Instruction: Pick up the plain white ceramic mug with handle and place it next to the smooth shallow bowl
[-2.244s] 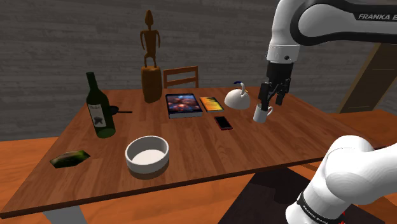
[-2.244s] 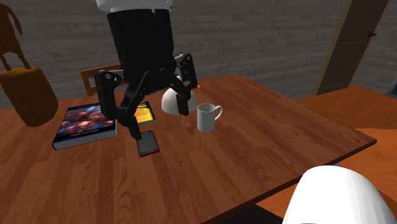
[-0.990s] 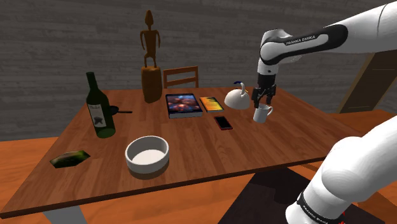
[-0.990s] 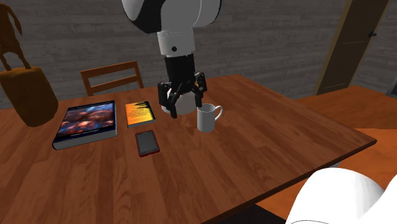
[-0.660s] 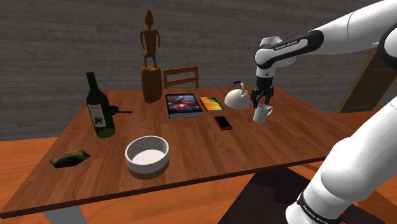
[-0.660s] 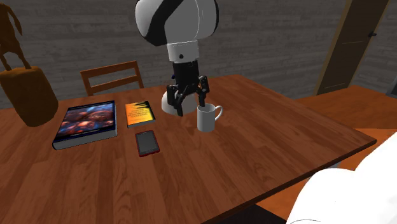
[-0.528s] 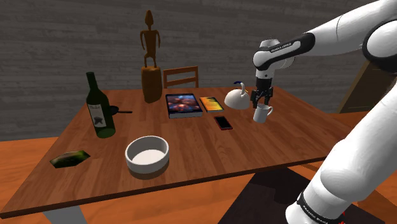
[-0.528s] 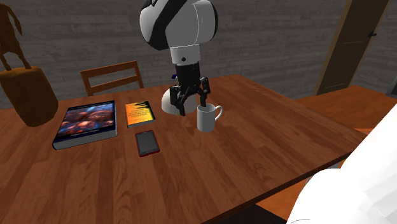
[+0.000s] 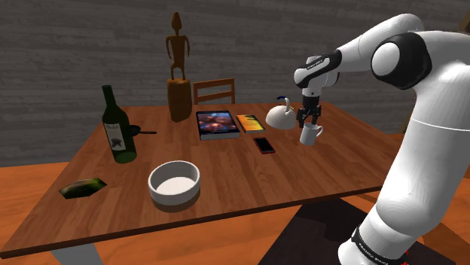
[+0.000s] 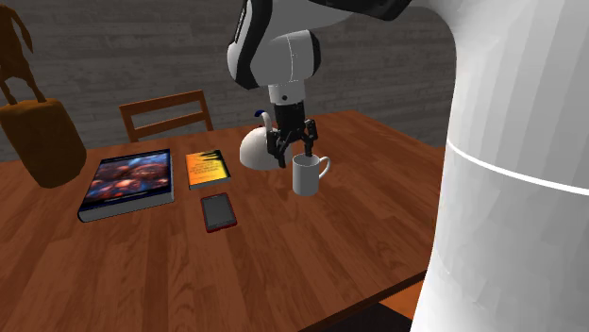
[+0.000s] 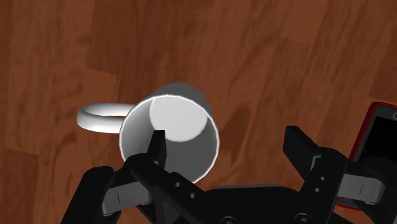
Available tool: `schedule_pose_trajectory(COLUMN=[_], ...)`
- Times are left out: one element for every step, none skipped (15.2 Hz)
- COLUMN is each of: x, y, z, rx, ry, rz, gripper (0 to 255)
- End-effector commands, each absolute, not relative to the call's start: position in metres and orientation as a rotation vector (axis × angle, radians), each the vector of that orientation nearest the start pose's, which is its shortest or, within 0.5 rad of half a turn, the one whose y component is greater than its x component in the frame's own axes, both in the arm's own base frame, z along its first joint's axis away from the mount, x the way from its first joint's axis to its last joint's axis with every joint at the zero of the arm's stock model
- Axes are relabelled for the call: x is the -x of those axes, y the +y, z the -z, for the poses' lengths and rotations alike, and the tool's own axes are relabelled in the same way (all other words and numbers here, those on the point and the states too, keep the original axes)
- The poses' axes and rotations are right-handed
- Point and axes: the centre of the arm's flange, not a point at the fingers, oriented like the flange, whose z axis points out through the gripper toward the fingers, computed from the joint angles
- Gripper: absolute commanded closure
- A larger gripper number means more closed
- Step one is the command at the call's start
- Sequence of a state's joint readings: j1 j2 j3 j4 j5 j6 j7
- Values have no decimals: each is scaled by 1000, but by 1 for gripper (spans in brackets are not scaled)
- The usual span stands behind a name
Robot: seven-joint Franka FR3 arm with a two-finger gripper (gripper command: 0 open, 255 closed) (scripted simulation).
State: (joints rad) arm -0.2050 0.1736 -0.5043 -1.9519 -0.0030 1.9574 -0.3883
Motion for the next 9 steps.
schedule_pose_trajectory(x=[-445,-444,-443,-442,-442,-441,-440,-439,-439], y=[-375,-375,-375,-375,-374,-374,-374,-374,-374], z=[-381,-376,-371,-366,-360,-355,-350,-347,-347], rx=[3087,3087,3087,3087,3087,3087,3087,3087,3087], ry=[500,500,500,500,500,500,500,500,500], rz=[-268,-268,-268,-268,-268,-268,-268,-268,-268], gripper=[0,0,0,0,0,0,0,0,0])
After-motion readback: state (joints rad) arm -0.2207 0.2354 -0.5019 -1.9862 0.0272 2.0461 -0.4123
